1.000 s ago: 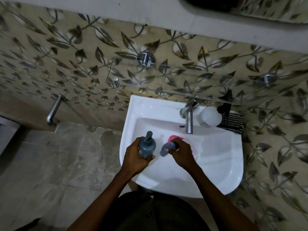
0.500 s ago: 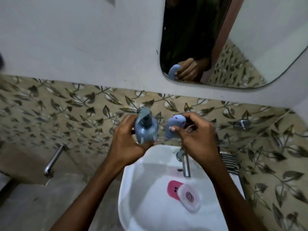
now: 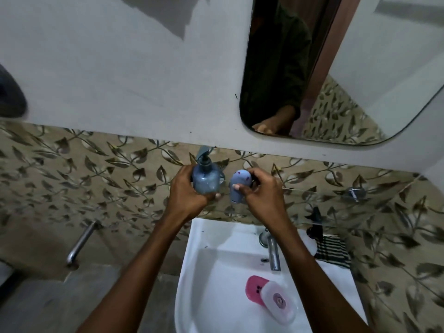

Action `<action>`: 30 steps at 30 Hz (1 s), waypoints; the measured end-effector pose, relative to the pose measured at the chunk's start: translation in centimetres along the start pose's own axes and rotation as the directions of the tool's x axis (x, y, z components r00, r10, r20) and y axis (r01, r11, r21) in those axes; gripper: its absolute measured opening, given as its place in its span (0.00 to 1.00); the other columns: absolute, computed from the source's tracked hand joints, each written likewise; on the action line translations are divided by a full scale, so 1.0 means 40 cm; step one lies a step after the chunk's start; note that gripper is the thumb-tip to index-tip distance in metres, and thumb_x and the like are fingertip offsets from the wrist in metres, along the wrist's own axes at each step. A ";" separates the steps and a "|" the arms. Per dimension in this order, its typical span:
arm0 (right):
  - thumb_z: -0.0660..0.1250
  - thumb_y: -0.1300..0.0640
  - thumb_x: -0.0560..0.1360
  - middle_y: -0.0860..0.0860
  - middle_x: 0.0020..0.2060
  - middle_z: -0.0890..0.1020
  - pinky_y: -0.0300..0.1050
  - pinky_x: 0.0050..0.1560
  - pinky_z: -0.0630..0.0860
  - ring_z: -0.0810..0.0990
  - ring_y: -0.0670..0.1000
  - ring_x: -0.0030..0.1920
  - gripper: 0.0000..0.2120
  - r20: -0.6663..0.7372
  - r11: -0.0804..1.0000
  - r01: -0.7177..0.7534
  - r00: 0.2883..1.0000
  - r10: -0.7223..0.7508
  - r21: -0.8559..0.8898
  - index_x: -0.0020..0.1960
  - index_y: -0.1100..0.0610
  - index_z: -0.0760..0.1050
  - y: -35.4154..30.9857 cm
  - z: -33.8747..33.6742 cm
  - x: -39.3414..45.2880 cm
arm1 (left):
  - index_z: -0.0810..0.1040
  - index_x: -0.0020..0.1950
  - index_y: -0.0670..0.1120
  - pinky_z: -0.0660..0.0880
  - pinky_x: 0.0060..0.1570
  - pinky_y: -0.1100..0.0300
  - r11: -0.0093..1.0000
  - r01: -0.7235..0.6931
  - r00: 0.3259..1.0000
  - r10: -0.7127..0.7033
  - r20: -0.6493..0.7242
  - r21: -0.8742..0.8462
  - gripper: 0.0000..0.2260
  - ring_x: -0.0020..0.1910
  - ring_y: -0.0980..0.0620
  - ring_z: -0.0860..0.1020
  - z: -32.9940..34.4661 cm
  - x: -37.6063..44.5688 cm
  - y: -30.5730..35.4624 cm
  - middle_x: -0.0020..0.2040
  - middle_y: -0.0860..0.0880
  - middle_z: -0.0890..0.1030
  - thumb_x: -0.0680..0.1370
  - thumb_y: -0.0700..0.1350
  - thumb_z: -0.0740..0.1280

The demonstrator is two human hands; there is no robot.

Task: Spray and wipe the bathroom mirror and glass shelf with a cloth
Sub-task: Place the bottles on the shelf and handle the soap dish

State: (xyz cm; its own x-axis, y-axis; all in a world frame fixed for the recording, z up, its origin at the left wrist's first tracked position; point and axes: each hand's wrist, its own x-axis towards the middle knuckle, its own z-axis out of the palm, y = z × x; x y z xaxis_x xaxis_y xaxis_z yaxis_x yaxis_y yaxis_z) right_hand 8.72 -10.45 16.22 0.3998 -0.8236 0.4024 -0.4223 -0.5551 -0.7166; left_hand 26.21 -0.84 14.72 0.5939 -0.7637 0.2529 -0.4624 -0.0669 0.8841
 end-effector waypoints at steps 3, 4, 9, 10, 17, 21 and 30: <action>0.80 0.54 0.68 0.45 0.40 0.80 0.43 0.41 0.74 0.76 0.47 0.39 0.13 0.029 1.000 -0.006 1.000 0.007 -0.019 0.51 0.50 0.82 -0.006 0.002 -0.004 | 0.75 0.63 0.48 0.81 0.53 0.46 1.000 -0.010 0.999 0.011 0.041 -0.022 0.36 0.55 0.50 0.80 -0.001 -0.002 -0.007 0.58 0.50 0.80 0.58 0.45 0.84; 0.80 0.54 0.68 0.45 0.41 0.81 0.43 0.41 0.74 0.76 0.47 0.40 0.14 0.042 1.000 -0.011 0.999 0.012 -0.026 0.52 0.49 0.81 -0.007 0.003 -0.009 | 0.75 0.64 0.49 0.81 0.53 0.46 1.000 -0.018 0.999 0.019 0.046 -0.020 0.36 0.56 0.50 0.80 -0.002 -0.004 -0.011 0.59 0.51 0.80 0.58 0.46 0.84; 0.80 0.52 0.67 0.47 0.58 0.81 0.53 0.55 0.80 0.79 0.50 0.55 0.29 0.080 0.997 -0.059 0.995 0.063 -0.058 0.66 0.49 0.76 0.023 0.013 -0.035 | 0.67 0.72 0.47 0.75 0.60 0.63 0.996 -0.083 0.991 0.087 -0.097 0.040 0.44 0.63 0.52 0.74 0.009 -0.058 -0.010 0.67 0.48 0.72 0.60 0.44 0.83; 0.80 0.53 0.67 0.47 0.61 0.80 0.53 0.57 0.79 0.79 0.51 0.58 0.32 0.070 0.996 -0.069 0.995 0.074 -0.064 0.68 0.49 0.74 0.032 0.014 -0.045 | 0.67 0.71 0.44 0.74 0.62 0.62 0.991 -0.111 0.976 0.123 -0.182 0.076 0.42 0.64 0.50 0.73 0.013 -0.084 -0.005 0.66 0.45 0.71 0.61 0.41 0.82; 0.69 0.73 0.70 0.53 0.43 0.81 0.32 0.44 0.72 0.80 0.52 0.43 0.09 -0.346 0.997 0.045 0.936 -0.061 -0.055 0.46 0.62 0.81 0.088 -0.003 -0.265 | 0.78 0.52 0.37 0.71 0.54 0.63 0.952 -0.289 0.922 0.306 -0.239 0.103 0.10 0.50 0.46 0.76 0.131 -0.327 -0.053 0.51 0.44 0.76 0.71 0.32 0.70; 0.67 0.72 0.70 0.50 0.41 0.81 0.38 0.41 0.75 0.79 0.51 0.44 0.10 -0.242 0.996 -0.035 0.970 0.013 -0.087 0.41 0.59 0.80 0.219 0.012 -0.449 | 0.76 0.54 0.46 0.74 0.45 0.64 0.996 -0.083 0.982 0.077 0.171 0.031 0.11 0.47 0.54 0.77 0.251 -0.438 -0.145 0.51 0.53 0.76 0.74 0.36 0.69; 0.74 0.59 0.68 0.57 0.73 0.70 0.54 0.68 0.69 0.68 0.62 0.73 0.41 0.400 0.744 -0.393 0.658 0.638 -0.541 0.78 0.59 0.63 0.598 0.019 -0.631 | 0.67 0.73 0.42 0.71 0.55 0.61 0.865 0.406 0.562 -0.492 0.665 0.296 0.29 0.56 0.51 0.74 0.479 -0.522 -0.321 0.62 0.50 0.73 0.74 0.39 0.73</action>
State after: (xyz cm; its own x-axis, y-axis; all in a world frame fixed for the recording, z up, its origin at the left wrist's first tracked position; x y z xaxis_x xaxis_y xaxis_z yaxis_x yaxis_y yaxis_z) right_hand -10.85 -2.84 -11.52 0.3185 -0.8496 -0.4204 -0.9111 -0.1520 -0.3831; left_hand 7.14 3.66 -9.44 0.1228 -0.8233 -0.5542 -0.3538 -0.5581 0.7506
